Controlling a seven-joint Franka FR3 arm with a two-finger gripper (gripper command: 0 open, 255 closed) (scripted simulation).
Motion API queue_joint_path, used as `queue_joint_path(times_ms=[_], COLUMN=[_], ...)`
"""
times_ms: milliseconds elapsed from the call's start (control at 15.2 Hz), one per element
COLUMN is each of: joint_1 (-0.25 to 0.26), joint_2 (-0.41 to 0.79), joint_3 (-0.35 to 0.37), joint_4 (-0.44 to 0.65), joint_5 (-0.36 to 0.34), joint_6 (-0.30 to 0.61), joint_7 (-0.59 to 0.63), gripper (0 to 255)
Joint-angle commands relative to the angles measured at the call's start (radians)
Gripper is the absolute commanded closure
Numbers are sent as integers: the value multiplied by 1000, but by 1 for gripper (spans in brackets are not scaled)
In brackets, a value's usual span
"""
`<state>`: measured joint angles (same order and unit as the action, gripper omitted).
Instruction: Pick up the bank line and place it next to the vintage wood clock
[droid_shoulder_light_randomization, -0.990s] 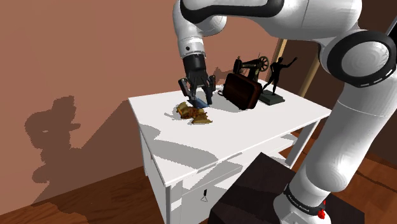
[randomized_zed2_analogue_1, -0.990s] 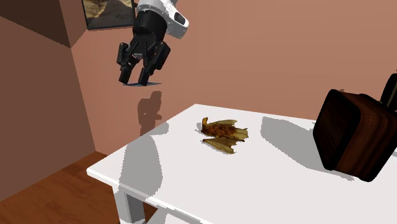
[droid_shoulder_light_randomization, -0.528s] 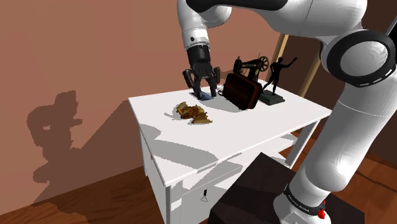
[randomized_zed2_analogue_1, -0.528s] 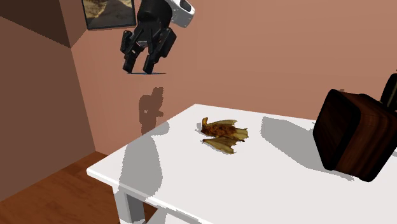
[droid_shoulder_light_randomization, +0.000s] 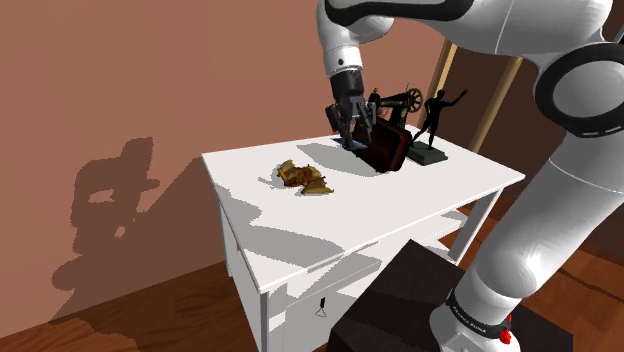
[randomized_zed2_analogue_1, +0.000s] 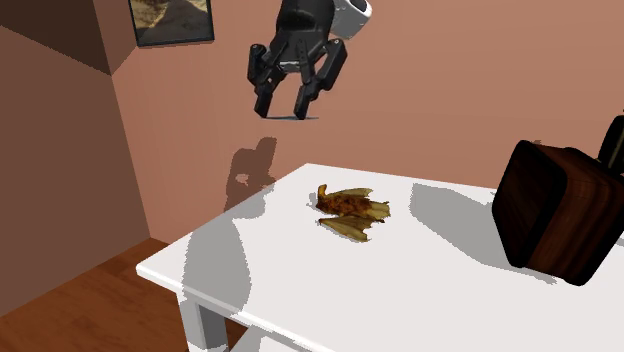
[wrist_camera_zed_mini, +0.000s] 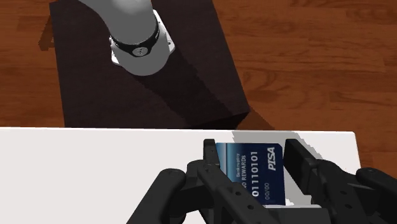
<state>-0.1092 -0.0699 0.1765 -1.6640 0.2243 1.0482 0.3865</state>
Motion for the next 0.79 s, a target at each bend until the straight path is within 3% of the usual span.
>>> queue_joint_path(times_ms=[0, 726], joint_1=[-22, -139], joint_2=[-12, -40], joint_3=[-25, -170], joint_4=[-6, -30], joint_5=[-28, -205], joint_6=[-16, -48], joint_7=[-54, -359], gripper=[255, 255])
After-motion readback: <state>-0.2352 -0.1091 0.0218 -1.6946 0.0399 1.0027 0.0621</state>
